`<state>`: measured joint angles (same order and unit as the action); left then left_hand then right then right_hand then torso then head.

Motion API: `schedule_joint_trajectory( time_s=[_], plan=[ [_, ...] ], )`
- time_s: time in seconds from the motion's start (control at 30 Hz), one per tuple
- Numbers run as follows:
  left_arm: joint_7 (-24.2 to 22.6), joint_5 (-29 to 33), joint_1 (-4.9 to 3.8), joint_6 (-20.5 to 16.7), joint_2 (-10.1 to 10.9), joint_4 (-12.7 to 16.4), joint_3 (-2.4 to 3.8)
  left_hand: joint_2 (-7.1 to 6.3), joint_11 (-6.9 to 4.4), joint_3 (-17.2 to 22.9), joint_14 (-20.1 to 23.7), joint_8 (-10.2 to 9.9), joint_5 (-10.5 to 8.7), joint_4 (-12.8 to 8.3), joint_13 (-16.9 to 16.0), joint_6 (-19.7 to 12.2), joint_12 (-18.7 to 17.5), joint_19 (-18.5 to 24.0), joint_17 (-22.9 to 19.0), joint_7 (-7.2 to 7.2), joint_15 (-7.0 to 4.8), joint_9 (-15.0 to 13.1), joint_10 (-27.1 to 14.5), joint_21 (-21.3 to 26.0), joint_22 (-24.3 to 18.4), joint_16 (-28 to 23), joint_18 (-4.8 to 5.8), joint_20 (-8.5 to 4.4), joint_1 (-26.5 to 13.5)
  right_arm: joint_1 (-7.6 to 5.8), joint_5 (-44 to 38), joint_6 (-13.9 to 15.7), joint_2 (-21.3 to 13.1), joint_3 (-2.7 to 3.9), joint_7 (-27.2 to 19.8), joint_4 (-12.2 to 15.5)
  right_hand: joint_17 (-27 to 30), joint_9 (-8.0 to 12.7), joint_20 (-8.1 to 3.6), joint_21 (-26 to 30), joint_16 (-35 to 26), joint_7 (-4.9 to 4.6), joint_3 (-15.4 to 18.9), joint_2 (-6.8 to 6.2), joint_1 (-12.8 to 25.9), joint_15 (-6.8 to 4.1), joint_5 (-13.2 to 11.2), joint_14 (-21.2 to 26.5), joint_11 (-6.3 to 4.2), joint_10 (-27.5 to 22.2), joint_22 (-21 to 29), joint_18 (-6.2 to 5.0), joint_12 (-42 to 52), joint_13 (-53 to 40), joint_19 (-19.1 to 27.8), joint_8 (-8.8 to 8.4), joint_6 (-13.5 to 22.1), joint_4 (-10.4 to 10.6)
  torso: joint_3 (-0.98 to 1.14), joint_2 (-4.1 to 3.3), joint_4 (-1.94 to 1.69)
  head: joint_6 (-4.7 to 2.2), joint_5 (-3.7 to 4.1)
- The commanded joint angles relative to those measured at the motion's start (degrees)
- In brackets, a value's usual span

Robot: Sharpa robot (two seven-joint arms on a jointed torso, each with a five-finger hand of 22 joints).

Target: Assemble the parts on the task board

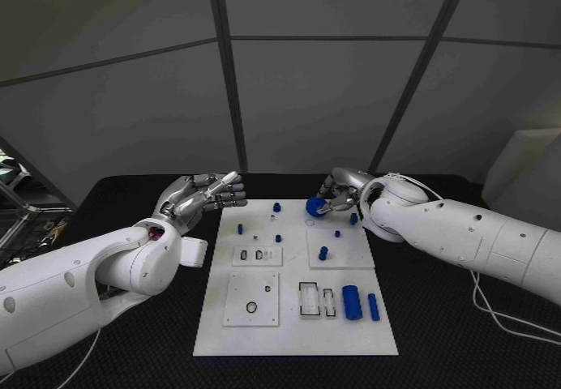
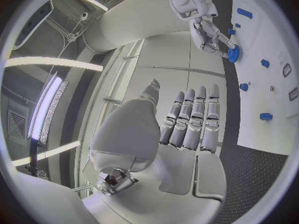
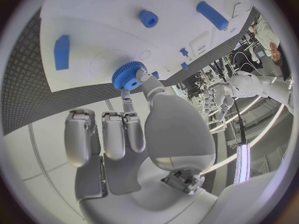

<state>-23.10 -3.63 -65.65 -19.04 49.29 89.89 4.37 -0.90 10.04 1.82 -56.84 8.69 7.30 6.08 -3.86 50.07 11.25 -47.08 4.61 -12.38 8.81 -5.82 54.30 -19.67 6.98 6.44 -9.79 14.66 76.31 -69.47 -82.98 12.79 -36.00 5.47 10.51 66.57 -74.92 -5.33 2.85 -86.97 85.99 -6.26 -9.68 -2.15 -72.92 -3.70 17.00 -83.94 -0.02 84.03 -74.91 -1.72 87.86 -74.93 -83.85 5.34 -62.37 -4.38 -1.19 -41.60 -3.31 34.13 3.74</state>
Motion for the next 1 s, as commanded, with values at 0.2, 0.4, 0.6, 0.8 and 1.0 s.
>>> schedule_joint_trajectory(
  time_s=[0.2,0.4,0.6,0.8,1.0],
  plan=[
    [-0.21,-0.27,-0.06,0.67,-0.19,-0.12,0.06,0.48,0.40,0.00,0.13,-0.35,-0.27,-0.43,-0.01,0.03,-0.29,0.43,-0.04,-0.38,0.03,0.07,0.15,0.29,-0.08,-0.28,-0.48,0.11,-0.03,-0.16,-7.48,7.53,0.61,0.05,0.78,5.88,-5.35,-2.83,-0.56,-0.77,0.39,2.26,-0.08,0.14,0.90,-0.54,0.93,-4.13,-0.43,4.86,-9.42,0.53,0.32,-12.90,-3.23,0.62,-3.55,-0.46,-0.04,-0.01,0.00,-0.32,-0.23],
    [-0.18,-0.27,-0.06,0.69,-0.42,-0.34,0.06,0.50,0.40,-0.01,0.15,-0.37,-0.26,-0.47,-0.01,0.05,-0.33,0.50,-0.05,-0.38,0.04,0.07,0.16,0.34,-0.12,-0.33,-0.48,0.12,-0.02,-0.17,-11.94,8.30,3.93,-0.08,2.83,6.94,-5.27,-2.89,-0.59,-0.93,0.36,2.24,-0.01,0.04,1.23,-0.55,0.99,-4.11,-0.43,4.82,-9.82,0.61,0.26,-12.82,-3.43,0.40,-3.39,-0.47,-0.05,-0.05,-0.06,-0.23,-0.46],
    [-0.15,-0.27,-0.07,0.70,-0.68,-0.48,0.06,0.51,0.41,-0.02,0.16,-0.39,-0.26,-0.48,-0.01,0.05,-0.35,0.53,-0.05,-0.38,0.04,0.07,0.16,0.36,-0.14,-0.36,-0.48,0.12,-0.02,-0.16,-14.02,7.08,6.71,-1.66,3.91,5.66,-5.22,-2.95,-0.60,-0.97,0.34,2.23,0.01,0.05,1.41,-0.55,0.79,-4.10,-0.42,4.79,-9.93,0.64,0.20,-12.76,-3.49,0.26,-3.31,-0.49,-0.10,-0.04,-0.15,-0.19,-0.49],
    [-0.14,-0.27,-0.08,0.74,-1.07,-0.76,0.07,0.51,0.41,-0.02,0.16,-0.39,-0.26,-0.48,-0.01,0.05,-0.35,0.53,-0.05,-0.38,0.04,0.07,0.16,0.36,-0.14,-0.36,-0.48,0.12,-0.02,-0.03,-15.13,5.31,9.28,-3.05,4.45,3.71,-5.15,-2.99,-0.61,-1.10,0.30,2.21,-0.04,0.14,1.51,-0.55,0.61,-4.08,-0.41,4.78,-10.25,0.70,0.18,-12.74,-3.66,0.12,-3.21,-0.52,-0.02,-0.09,-0.02,0.05,-0.79],
    [-0.13,-0.27,-0.09,0.71,-1.17,-0.81,0.07,0.51,0.41,-0.02,0.16,-0.39,-0.27,-0.49,-0.01,0.05,-0.35,0.55,-0.05,-0.38,0.05,0.07,0.16,0.37,-0.14,-0.37,-0.48,0.13,-0.02,0.06,-15.46,3.81,10.59,-3.40,5.32,2.25,-4.99,-3.02,-0.62,-1.25,0.24,2.16,-0.08,0.23,1.67,-0.55,0.56,-4.05,-0.39,4.74,-10.63,0.78,0.12,-12.67,-3.86,-0.05,-3.06,-0.51,-0.03,0.00,-0.04,0.19,-0.90]
  ],
)
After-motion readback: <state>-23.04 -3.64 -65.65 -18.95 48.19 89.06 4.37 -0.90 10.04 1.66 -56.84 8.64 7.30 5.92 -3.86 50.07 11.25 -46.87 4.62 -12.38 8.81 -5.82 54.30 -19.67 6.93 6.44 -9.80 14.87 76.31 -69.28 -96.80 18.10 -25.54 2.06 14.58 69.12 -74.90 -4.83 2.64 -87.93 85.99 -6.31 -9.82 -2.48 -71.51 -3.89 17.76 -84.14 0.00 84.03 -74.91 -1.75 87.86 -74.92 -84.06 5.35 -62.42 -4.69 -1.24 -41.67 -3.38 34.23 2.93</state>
